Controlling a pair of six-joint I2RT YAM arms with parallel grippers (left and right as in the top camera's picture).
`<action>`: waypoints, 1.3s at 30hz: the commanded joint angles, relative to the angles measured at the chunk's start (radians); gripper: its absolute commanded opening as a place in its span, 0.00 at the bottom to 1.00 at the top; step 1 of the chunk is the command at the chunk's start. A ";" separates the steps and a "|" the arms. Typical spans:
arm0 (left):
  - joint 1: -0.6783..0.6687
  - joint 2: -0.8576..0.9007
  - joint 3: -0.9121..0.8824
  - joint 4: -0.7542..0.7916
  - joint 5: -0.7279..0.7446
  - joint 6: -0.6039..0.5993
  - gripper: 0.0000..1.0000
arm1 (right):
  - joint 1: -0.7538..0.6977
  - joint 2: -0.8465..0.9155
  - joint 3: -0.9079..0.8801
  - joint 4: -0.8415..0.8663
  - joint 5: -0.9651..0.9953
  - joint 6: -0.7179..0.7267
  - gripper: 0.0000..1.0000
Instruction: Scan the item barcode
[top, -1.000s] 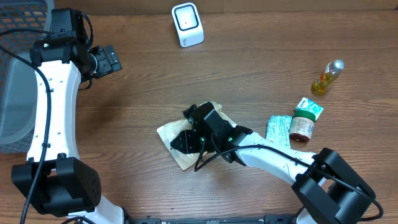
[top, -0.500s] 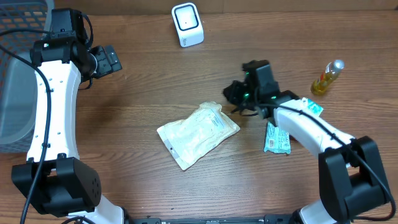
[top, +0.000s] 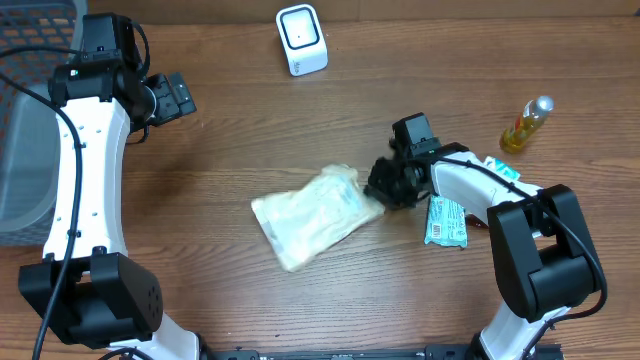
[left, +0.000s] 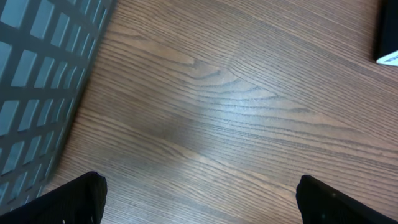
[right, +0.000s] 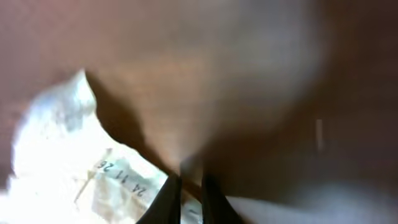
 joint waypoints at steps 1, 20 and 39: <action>0.002 0.003 -0.004 0.001 -0.005 0.019 1.00 | 0.010 0.020 -0.013 -0.118 -0.065 0.032 0.10; 0.002 0.003 -0.004 0.001 -0.005 0.019 1.00 | 0.214 -0.029 0.242 -0.438 -0.038 -0.117 0.06; 0.002 0.003 -0.004 0.001 -0.002 0.019 1.00 | 0.141 -0.029 0.353 -0.165 0.306 -0.349 0.71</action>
